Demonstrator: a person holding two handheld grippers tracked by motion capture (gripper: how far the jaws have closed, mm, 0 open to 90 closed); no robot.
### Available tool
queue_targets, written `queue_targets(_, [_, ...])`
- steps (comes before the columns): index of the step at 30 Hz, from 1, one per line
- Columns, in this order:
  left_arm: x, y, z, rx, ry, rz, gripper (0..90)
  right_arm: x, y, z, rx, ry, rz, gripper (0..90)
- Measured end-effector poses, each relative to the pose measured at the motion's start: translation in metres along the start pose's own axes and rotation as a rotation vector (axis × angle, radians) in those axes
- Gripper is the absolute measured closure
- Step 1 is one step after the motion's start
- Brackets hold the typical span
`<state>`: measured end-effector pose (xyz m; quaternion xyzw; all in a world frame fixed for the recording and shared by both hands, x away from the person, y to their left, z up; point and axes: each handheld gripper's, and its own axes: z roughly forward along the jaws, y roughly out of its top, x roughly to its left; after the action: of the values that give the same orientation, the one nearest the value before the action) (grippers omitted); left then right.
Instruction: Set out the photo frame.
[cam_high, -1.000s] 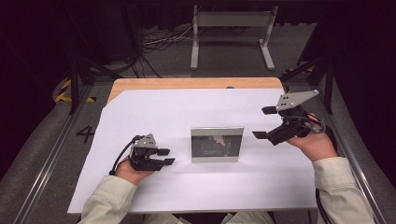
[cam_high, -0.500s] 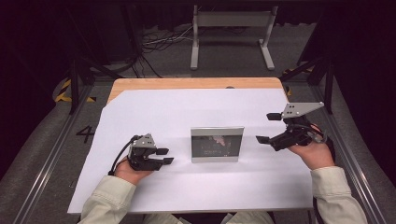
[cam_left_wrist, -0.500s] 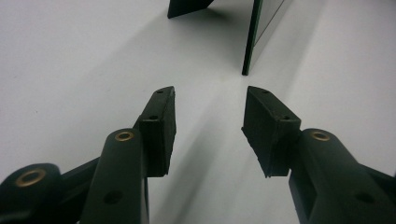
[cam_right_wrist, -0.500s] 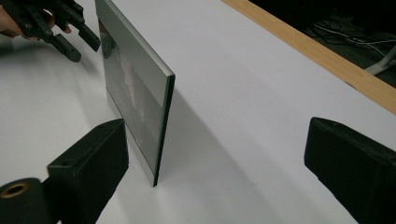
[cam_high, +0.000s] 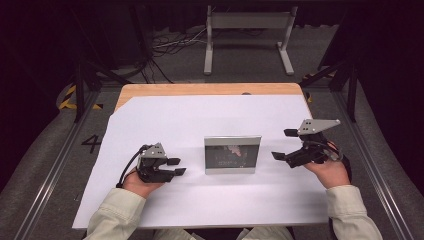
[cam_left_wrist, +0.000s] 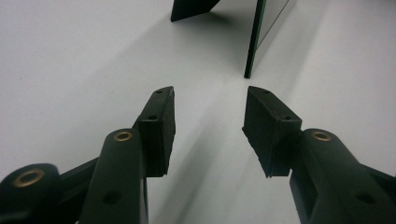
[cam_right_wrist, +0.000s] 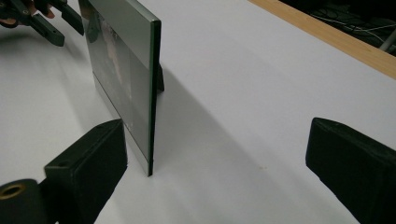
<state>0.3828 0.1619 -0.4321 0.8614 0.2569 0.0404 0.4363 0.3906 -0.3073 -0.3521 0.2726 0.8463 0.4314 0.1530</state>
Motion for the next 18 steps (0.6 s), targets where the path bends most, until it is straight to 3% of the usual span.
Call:
queue_targets(8, [0.002,-0.001,-0.002,-0.015,0.018,-0.005,53.6,0.003,-0.021,0.011,-0.011,-0.029,0.03,5.8])
queue_targets(18, [0.007,-0.004,-0.005,-0.025,0.064,-0.029,53.1,0.0,-0.052,0.023,0.0,-0.107,0.076,5.9])
